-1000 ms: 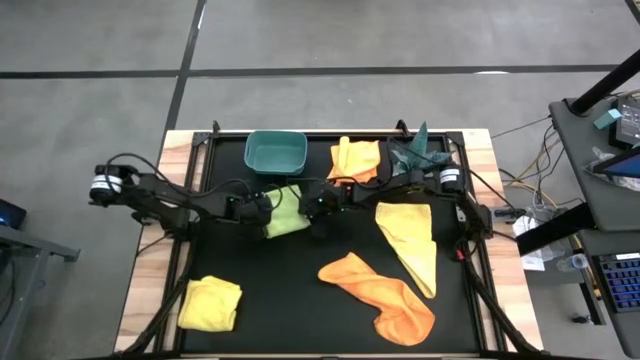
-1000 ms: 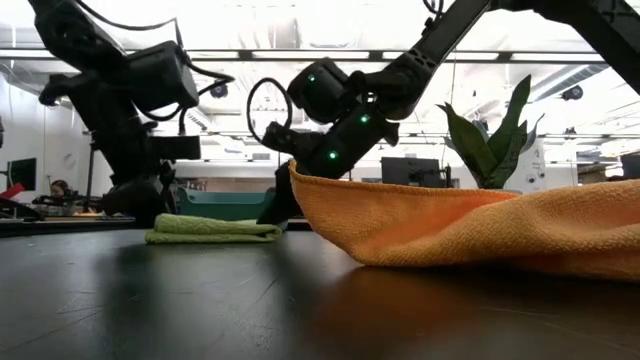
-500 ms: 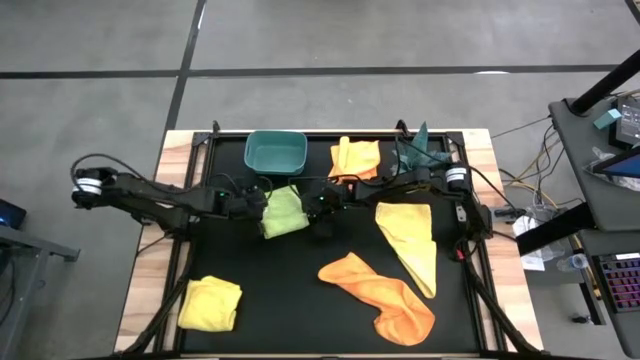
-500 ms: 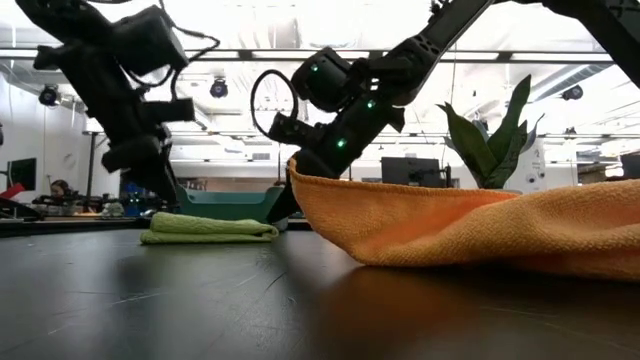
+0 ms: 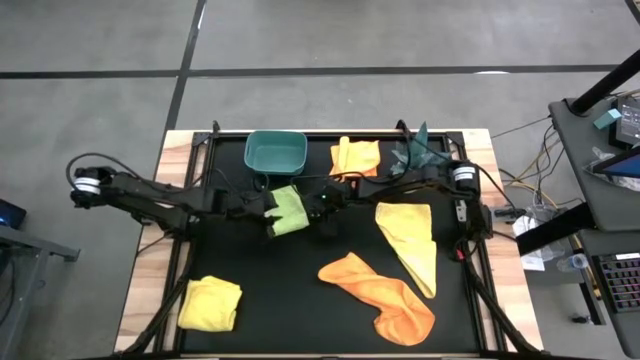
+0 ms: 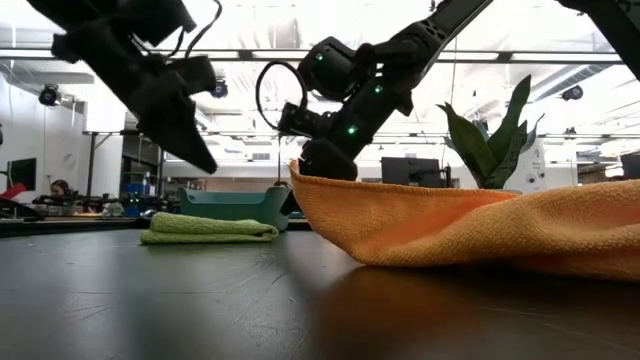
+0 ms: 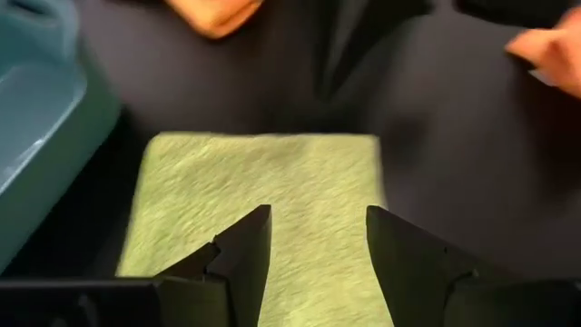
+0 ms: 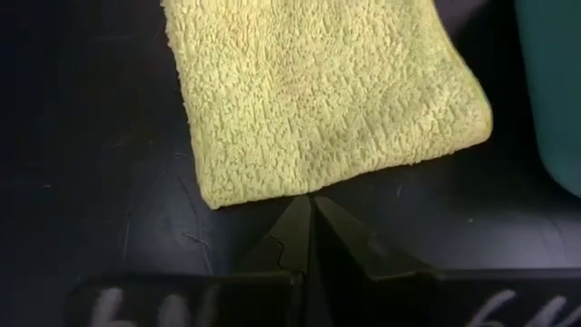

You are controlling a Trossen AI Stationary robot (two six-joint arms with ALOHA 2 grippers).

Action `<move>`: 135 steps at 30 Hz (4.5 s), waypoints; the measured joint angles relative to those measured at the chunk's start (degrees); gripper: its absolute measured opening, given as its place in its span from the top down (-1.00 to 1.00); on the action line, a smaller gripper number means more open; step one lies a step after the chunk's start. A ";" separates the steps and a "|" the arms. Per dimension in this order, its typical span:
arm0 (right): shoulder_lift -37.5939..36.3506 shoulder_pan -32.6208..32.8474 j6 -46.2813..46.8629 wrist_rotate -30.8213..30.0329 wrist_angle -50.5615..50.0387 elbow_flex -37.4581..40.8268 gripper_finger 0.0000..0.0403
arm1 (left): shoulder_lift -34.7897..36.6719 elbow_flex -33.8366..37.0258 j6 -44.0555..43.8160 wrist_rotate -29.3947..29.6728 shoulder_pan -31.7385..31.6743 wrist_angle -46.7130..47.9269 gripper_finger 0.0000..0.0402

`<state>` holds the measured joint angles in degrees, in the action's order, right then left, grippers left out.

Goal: Fold microfiber towels
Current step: Fold the green microfiber cloth

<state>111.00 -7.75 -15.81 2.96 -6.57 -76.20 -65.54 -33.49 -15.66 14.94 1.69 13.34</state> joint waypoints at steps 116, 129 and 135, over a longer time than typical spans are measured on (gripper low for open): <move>0.48 13.60 0.84 -9.43 19.40 6.15 0.35 | -11.99 -4.77 -3.52 -11.46 5.52 -6.30 0.95; 1.18 13.74 -2.59 -12.63 19.06 6.10 0.92 | -11.99 -4.44 -2.07 -11.84 5.52 -6.69 0.90; 1.12 13.75 -4.43 -12.22 18.53 6.10 0.95 | -11.94 -4.44 -2.02 -16.19 5.53 -6.69 0.66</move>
<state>112.12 6.00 -20.24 -9.26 11.96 -70.11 -77.49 -37.93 -17.68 -1.25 7.22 6.66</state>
